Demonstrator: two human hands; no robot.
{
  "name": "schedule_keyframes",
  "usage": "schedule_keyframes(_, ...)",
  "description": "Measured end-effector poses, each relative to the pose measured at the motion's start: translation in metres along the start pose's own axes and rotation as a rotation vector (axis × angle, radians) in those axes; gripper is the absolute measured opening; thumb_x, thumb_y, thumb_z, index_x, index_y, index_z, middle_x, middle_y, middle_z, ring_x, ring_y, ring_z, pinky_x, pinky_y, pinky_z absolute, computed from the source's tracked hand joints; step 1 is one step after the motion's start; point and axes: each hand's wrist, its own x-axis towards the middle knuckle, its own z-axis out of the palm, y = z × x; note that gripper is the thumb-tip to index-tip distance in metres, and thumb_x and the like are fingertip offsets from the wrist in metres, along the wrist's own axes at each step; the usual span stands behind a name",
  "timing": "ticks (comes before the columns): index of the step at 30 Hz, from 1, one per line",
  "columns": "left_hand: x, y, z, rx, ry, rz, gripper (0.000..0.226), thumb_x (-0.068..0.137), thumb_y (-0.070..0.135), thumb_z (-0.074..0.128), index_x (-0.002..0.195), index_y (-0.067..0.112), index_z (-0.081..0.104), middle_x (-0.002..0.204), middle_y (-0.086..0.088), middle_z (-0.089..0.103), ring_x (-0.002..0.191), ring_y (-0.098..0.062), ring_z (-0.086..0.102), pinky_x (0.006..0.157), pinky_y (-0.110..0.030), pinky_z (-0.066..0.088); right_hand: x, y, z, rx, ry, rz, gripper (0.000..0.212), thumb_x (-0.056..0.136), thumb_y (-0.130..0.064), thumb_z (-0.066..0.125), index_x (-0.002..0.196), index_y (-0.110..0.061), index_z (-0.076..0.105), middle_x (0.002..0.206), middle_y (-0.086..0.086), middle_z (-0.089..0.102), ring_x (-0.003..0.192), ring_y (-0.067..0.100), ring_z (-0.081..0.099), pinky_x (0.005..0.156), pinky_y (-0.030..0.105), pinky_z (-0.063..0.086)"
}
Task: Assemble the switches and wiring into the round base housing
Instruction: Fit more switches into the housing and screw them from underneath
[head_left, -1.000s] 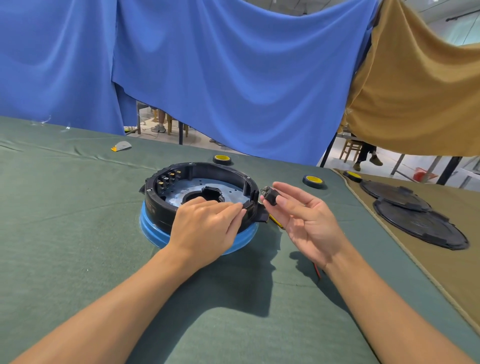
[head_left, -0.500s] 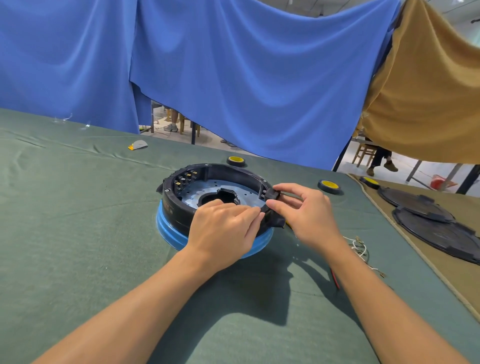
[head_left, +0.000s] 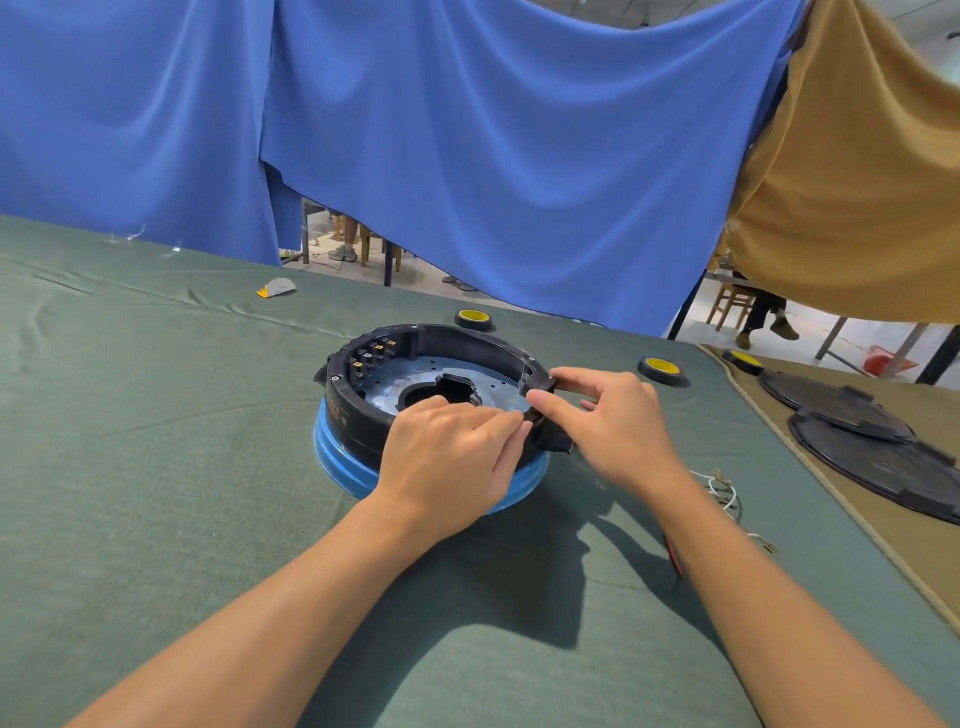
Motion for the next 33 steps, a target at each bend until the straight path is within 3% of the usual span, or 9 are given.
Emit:
schedule_keyframes(4, 0.0, 0.0, 0.0, -0.014, 0.001, 0.003, 0.031, 0.096, 0.026, 0.054, 0.075, 0.018, 0.074, 0.065, 0.008, 0.071, 0.056, -0.016, 0.066, 0.05, -0.035, 0.046, 0.002, -0.003, -0.002, -0.01, -0.038, 0.022, 0.045, 0.081, -0.044, 0.073, 0.119, -0.02, 0.07, 0.12, -0.005, 0.069, 0.121, 0.014, 0.057, 0.105, 0.041, 0.044)
schedule_keyframes(9, 0.0, 0.0, 0.001, -0.022, -0.008, 0.003, 0.032, 0.097, 0.027, 0.053, 0.075, 0.019, 0.074, 0.067, 0.008, 0.071, 0.057, -0.015, 0.066, 0.05, -0.033, 0.046, 0.007, -0.006, -0.005, 0.07, -0.093, 0.061, 0.039, 0.079, -0.036, 0.077, 0.115, -0.021, 0.071, 0.117, -0.005, 0.07, 0.114, 0.007, 0.061, 0.102, 0.028, 0.045)
schedule_keyframes(15, 0.003, -0.001, -0.005, -0.002, -0.065, 0.005, 0.034, 0.096, 0.03, 0.052, 0.071, 0.021, 0.073, 0.059, 0.009, 0.067, 0.053, -0.015, 0.063, 0.048, -0.026, 0.041, 0.014, -0.005, -0.009, 0.194, -0.13, 0.155, 0.041, 0.072, -0.033, 0.084, 0.11, -0.019, 0.074, 0.106, -0.004, 0.073, 0.104, 0.01, 0.066, 0.098, 0.037, 0.051)
schedule_keyframes(18, 0.021, 0.002, -0.014, -0.029, -0.251, -0.228, 0.035, 0.096, 0.039, 0.048, 0.077, 0.023, 0.073, 0.066, 0.004, 0.068, 0.065, -0.024, 0.064, 0.055, -0.031, 0.045, 0.015, -0.004, -0.01, 0.247, -0.136, 0.174, 0.042, 0.069, -0.031, 0.086, 0.108, -0.018, 0.074, 0.101, -0.003, 0.075, 0.097, 0.01, 0.069, 0.095, 0.039, 0.053)
schedule_keyframes(22, 0.067, -0.015, -0.013, -0.339, -0.579, -0.678, 0.027, 0.093, 0.039, 0.056, 0.086, 0.02, 0.074, 0.084, -0.005, 0.071, 0.088, -0.029, 0.065, 0.08, -0.041, 0.055, 0.017, -0.003, -0.012, 0.285, -0.167, 0.191, 0.042, 0.068, -0.027, 0.087, 0.106, -0.015, 0.075, 0.096, -0.002, 0.076, 0.093, 0.012, 0.07, 0.092, 0.04, 0.054)
schedule_keyframes(26, 0.089, -0.014, 0.004, -0.644, -0.821, -0.837, 0.029, 0.096, 0.031, 0.059, 0.102, 0.007, 0.072, 0.089, -0.006, 0.074, 0.076, -0.019, 0.071, 0.082, -0.036, 0.06, 0.019, -0.005, -0.015, 0.295, -0.215, 0.187, 0.032, 0.071, -0.022, 0.085, 0.101, -0.017, 0.078, 0.089, -0.002, 0.076, 0.09, 0.013, 0.071, 0.088, 0.042, 0.056)
schedule_keyframes(33, 0.082, -0.02, 0.018, -0.925, -0.79, -1.047, 0.023, 0.092, 0.025, 0.068, 0.098, 0.004, 0.073, 0.086, -0.012, 0.076, 0.07, -0.018, 0.069, 0.066, -0.027, 0.056, 0.021, -0.002, -0.016, 0.366, -0.222, 0.221, 0.018, 0.088, -0.024, 0.07, 0.103, -0.017, 0.077, 0.1, -0.001, 0.074, 0.101, 0.012, 0.067, 0.083, 0.039, 0.059)
